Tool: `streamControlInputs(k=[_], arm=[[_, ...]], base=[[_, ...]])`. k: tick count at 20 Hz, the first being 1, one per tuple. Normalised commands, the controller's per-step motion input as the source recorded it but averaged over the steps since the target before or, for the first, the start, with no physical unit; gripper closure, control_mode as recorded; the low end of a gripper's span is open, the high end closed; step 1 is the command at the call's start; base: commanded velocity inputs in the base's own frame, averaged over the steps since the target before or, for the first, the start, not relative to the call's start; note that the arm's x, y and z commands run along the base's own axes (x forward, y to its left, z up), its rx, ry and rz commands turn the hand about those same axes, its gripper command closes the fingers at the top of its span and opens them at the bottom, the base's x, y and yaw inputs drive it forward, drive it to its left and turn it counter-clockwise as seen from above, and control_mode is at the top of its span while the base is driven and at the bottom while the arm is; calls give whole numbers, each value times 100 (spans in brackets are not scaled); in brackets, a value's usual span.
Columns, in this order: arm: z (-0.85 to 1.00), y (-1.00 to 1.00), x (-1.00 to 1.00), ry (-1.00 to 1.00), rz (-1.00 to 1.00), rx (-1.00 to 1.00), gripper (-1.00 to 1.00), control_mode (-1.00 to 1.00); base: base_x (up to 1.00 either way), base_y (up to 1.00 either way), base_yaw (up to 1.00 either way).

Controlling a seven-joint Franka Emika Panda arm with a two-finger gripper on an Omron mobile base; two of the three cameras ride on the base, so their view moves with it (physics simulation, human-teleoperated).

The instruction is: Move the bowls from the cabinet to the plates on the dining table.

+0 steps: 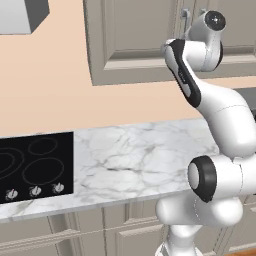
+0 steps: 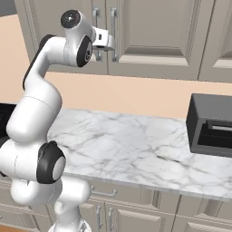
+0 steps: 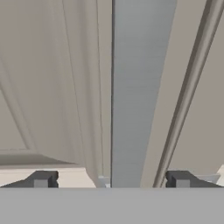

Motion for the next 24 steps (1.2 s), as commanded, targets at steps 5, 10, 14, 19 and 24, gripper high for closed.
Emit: streamControlInputs(k=[5, 10, 14, 19, 24], arm=[[0, 0, 0, 0, 0, 0, 100, -100], [0, 0, 0, 0, 0, 0, 100, -100], [0, 0, 0, 0, 0, 0, 100, -100], [0, 11, 0, 0, 0, 0, 100, -100], [0, 38, -12, 0, 2, 0, 100, -100]], base=[[0, 0, 0], [0, 0, 0], [0, 0, 0], [0, 0, 0], [0, 0, 0]])
